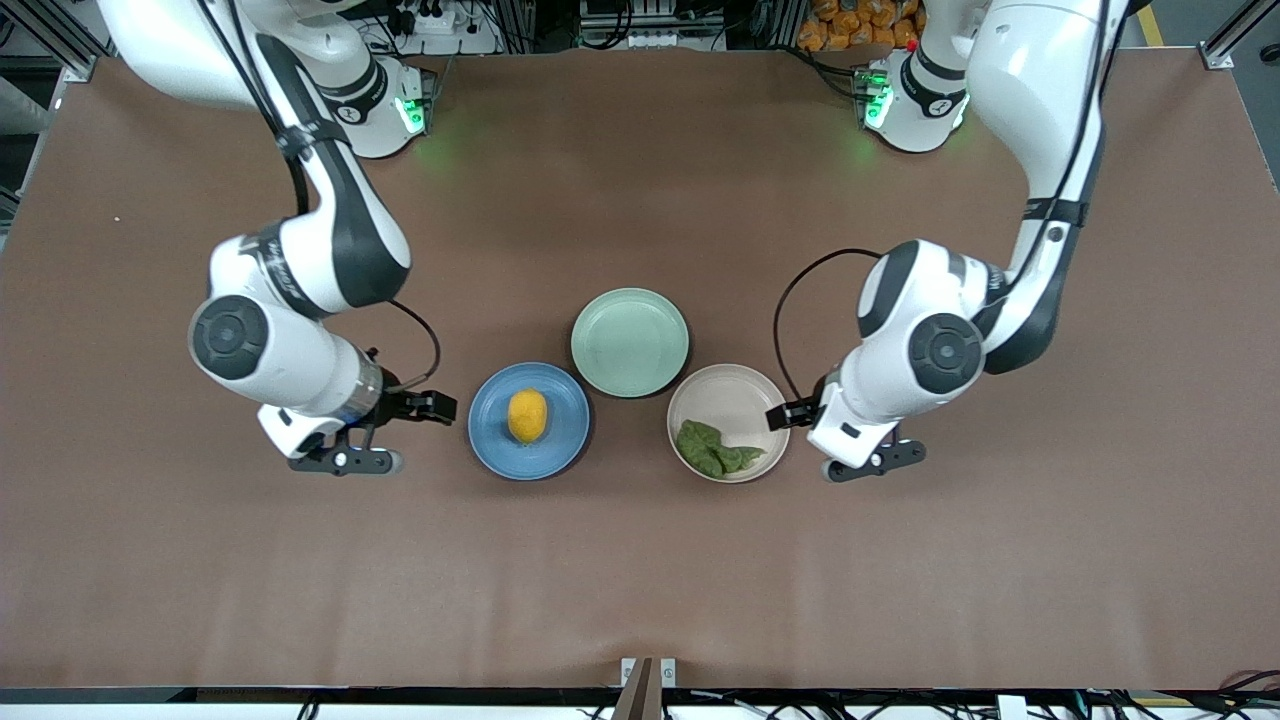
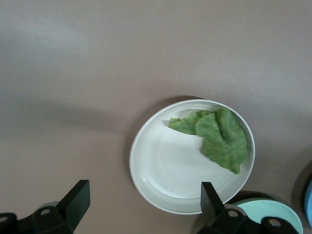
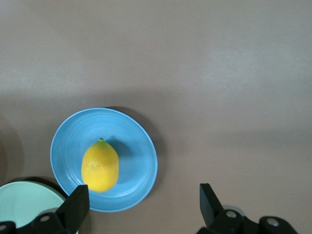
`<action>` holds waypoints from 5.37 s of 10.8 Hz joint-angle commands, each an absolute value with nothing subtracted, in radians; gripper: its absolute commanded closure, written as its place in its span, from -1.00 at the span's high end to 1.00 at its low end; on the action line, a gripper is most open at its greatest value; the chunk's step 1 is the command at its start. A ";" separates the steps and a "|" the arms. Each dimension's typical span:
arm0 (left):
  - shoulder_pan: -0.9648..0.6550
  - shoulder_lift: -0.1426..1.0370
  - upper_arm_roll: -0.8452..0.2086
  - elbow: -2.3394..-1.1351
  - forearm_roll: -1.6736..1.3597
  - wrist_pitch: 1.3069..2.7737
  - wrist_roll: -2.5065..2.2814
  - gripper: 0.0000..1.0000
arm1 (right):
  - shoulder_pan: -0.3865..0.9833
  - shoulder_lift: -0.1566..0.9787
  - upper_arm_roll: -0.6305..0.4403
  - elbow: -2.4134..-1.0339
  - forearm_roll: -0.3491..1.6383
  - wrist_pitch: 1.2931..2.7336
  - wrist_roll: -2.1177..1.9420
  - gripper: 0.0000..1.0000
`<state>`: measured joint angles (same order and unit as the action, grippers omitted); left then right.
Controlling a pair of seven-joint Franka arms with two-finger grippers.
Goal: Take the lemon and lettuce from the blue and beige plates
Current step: 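Reach the right gripper to the lemon while the left gripper reaches the lettuce, then close the right gripper on the lemon while the left gripper grasps the lettuce, then lift the lemon off the blue plate while the left gripper lifts the lettuce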
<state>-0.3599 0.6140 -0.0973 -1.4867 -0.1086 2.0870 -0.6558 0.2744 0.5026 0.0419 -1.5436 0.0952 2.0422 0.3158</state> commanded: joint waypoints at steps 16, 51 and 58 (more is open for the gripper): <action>-0.508 0.841 -0.081 -1.468 -0.117 2.536 -0.951 1.00 | 0.433 0.658 0.031 -1.660 0.081 2.371 0.549 1.00; -0.313 0.419 -0.075 -1.609 0.048 2.071 -0.672 -1.00 | 0.177 0.543 0.002 -1.543 0.017 1.944 0.181 -0.28; -0.197 0.336 -0.075 -1.680 0.041 2.069 -0.461 -1.00 | 0.109 0.444 -0.058 -1.707 0.015 2.008 -0.053 -0.27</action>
<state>-0.2336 0.3676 -0.0644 -1.6520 0.0231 2.0743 -0.5135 0.1231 0.5262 -0.0580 -1.5813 0.0294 1.9582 -0.0068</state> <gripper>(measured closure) 0.965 0.388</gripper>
